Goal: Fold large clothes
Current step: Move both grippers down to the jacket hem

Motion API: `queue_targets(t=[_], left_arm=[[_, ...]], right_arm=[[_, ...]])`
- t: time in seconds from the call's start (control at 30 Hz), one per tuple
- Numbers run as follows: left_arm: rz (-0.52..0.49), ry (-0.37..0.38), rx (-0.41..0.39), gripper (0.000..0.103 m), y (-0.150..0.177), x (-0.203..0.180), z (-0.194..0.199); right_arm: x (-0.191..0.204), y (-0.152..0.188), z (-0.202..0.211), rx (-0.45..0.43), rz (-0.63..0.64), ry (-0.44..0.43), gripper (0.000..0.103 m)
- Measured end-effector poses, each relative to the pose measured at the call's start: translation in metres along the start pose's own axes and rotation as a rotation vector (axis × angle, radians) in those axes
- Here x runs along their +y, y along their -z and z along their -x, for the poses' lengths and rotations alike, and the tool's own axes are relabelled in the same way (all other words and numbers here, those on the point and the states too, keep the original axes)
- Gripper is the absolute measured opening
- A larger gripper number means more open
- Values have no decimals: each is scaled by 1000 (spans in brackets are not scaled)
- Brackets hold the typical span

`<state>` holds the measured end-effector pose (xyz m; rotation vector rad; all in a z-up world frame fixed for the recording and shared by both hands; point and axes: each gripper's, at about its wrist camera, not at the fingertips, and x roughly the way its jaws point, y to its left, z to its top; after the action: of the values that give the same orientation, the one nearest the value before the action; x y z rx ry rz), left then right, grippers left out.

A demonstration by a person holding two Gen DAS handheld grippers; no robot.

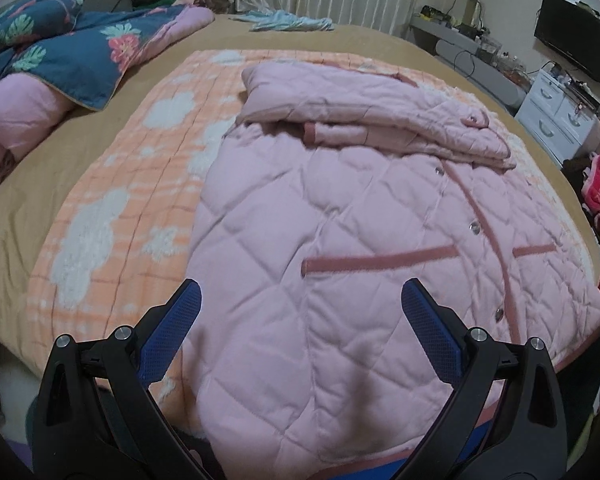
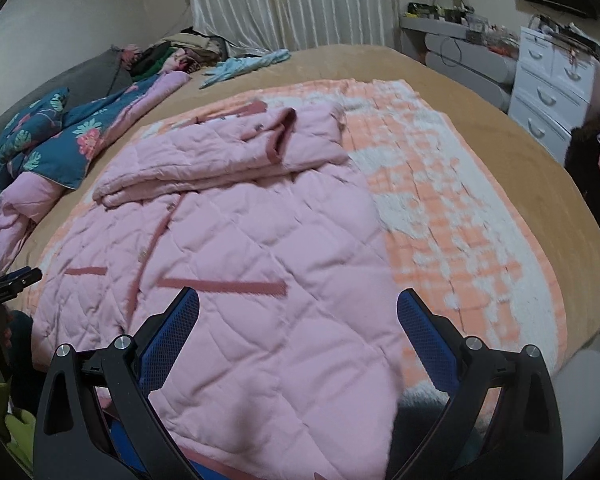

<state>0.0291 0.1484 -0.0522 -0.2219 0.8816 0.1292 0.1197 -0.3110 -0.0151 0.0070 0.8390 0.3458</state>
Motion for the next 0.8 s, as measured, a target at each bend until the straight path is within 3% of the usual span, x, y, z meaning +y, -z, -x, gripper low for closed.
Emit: queue_targets(t=[0.33, 0.67, 0.8], left_arm=[[36, -5, 75, 94, 22, 18, -12], [68, -4, 146, 94, 41, 30, -24], [88, 7, 173, 94, 46, 33, -28]], right_arm=[[-21, 27, -12, 99, -15, 21, 99], [-34, 53, -19, 210, -57, -59, 99], [-27, 59, -18, 213, -1, -42, 98]])
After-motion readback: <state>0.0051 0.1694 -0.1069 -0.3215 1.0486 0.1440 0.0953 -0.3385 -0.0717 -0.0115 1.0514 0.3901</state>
